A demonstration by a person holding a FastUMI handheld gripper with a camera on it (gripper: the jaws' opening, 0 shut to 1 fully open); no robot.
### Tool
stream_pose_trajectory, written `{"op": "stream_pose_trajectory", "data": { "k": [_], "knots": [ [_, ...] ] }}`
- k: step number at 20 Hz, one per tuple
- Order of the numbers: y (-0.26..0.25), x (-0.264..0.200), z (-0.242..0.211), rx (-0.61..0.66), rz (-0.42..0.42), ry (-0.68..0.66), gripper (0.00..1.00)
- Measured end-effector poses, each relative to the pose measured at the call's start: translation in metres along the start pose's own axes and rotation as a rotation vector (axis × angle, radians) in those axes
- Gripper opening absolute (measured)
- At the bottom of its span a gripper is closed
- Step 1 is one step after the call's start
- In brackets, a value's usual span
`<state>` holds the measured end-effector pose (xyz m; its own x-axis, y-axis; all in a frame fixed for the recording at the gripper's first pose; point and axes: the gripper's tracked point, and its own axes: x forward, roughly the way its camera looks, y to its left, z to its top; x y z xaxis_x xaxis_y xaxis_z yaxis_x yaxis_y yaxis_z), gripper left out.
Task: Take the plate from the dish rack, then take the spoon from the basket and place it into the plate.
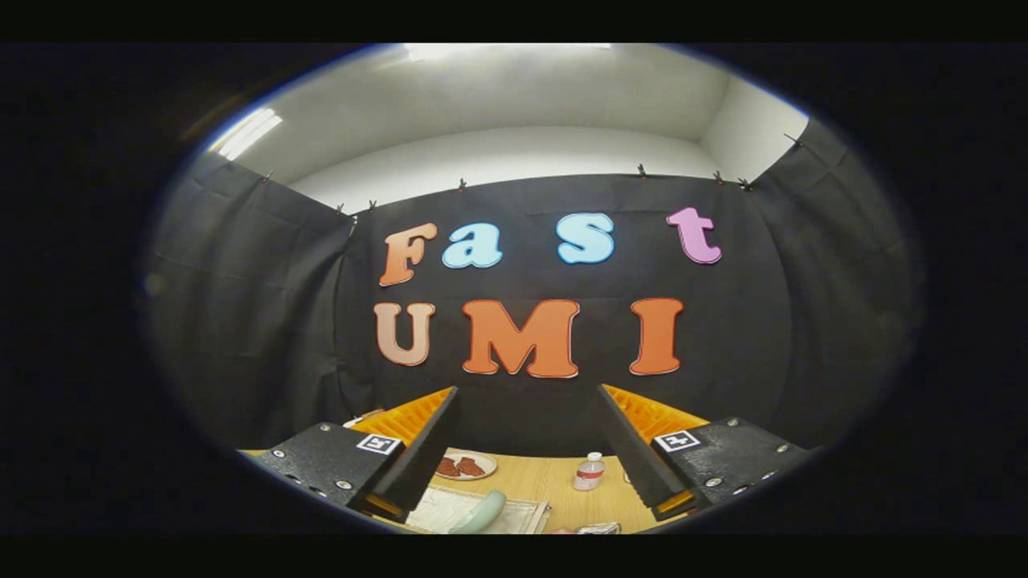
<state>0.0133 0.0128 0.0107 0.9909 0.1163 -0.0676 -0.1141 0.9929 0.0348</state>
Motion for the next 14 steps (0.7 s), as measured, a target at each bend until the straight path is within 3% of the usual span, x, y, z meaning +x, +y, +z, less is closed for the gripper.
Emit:
{"op": "stream_pose_trajectory", "data": {
  "k": [9, 14],
  "knots": [
    [0.005, 0.010, -0.041, 0.063, 0.041, 0.200, 0.99],
    [0.021, 0.014, -0.086, 0.045, 0.095, 0.377, 0.99]
  ]
}}
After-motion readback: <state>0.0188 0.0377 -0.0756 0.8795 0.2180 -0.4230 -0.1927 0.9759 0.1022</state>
